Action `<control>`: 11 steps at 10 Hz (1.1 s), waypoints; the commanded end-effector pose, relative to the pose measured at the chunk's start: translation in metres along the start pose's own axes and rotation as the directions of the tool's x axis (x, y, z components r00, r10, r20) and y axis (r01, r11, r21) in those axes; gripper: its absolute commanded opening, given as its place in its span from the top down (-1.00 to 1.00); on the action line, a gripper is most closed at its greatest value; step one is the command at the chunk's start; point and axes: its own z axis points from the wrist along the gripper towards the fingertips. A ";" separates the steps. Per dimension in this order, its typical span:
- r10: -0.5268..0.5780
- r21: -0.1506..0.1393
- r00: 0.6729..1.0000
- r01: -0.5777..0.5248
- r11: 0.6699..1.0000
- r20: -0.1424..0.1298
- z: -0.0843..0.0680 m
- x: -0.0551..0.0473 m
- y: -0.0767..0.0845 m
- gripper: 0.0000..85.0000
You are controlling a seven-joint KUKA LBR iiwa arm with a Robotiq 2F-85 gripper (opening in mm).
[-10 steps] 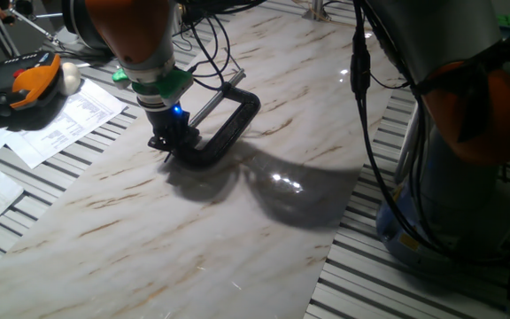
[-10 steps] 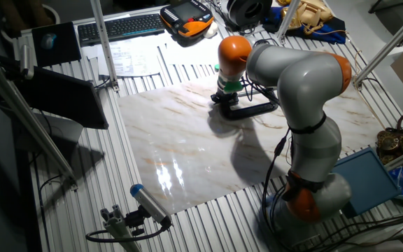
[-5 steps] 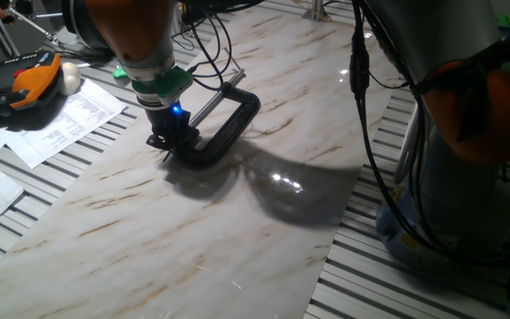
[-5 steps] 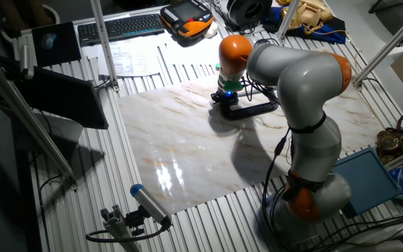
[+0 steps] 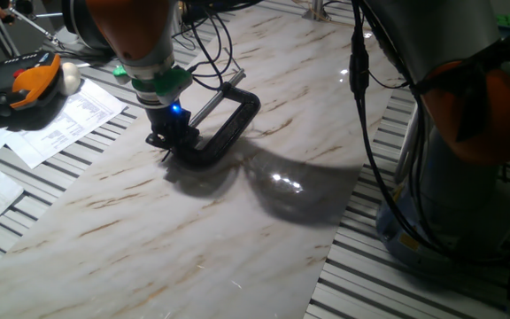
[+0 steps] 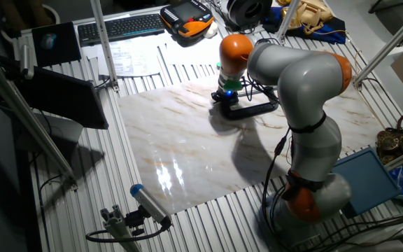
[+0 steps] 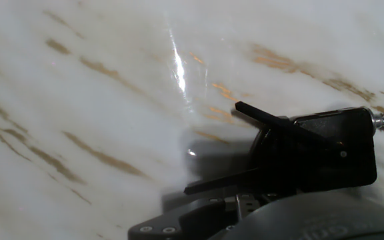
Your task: Turn the hands of a clock
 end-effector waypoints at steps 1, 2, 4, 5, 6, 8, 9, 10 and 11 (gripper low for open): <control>0.015 -0.006 1.000 -0.015 1.000 -0.001 0.000 0.000 0.000 1.00; 0.030 -0.012 1.000 -0.030 0.999 -0.001 0.001 -0.001 -0.001 1.00; 0.053 -0.012 0.999 -0.053 0.998 -0.001 0.001 -0.002 -0.001 1.00; 0.059 -0.013 0.998 -0.060 0.998 -0.003 0.001 -0.002 -0.002 1.00; 0.069 -0.013 0.998 -0.069 0.998 -0.003 0.000 -0.002 -0.002 1.00; 0.082 -0.011 0.997 -0.082 0.997 -0.005 -0.001 -0.003 -0.003 1.00; 0.086 -0.008 0.996 -0.086 0.996 -0.004 -0.001 -0.003 -0.003 1.00; 0.093 -0.005 0.996 -0.093 0.996 -0.003 -0.002 -0.003 -0.003 1.00; 0.099 -0.001 0.995 -0.099 0.995 -0.001 -0.002 -0.004 -0.004 1.00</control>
